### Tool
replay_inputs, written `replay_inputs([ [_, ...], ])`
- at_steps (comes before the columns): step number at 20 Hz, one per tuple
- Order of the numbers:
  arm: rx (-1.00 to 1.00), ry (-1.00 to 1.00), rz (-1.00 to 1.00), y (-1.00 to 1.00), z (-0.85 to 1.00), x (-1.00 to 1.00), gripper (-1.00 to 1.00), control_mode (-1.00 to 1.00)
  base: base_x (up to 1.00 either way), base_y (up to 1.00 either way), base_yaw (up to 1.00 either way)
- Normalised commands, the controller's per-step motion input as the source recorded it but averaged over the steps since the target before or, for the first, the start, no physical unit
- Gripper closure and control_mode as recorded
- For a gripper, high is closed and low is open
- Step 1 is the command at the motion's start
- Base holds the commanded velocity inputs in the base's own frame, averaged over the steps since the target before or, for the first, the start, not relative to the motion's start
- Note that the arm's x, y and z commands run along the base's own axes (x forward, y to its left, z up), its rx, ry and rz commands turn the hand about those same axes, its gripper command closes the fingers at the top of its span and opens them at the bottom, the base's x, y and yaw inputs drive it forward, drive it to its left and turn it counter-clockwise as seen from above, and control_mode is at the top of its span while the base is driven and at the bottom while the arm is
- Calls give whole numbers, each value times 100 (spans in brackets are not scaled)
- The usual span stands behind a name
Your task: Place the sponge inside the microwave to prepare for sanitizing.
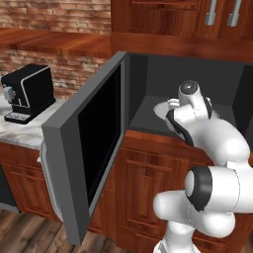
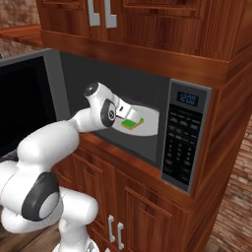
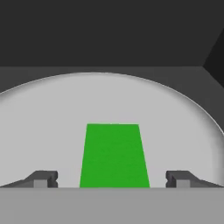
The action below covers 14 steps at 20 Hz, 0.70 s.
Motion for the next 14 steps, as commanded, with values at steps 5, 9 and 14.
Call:
replay_inputs([
  [5,-3,-18,4,9,37,-69,-100,-100,0,0,0],
  [9,-6,-8,14,35,29,-90,-100,-100,0,0,0],
  [14,-5,0,15,45,32,-99,-100,-100,0,0,0],
])
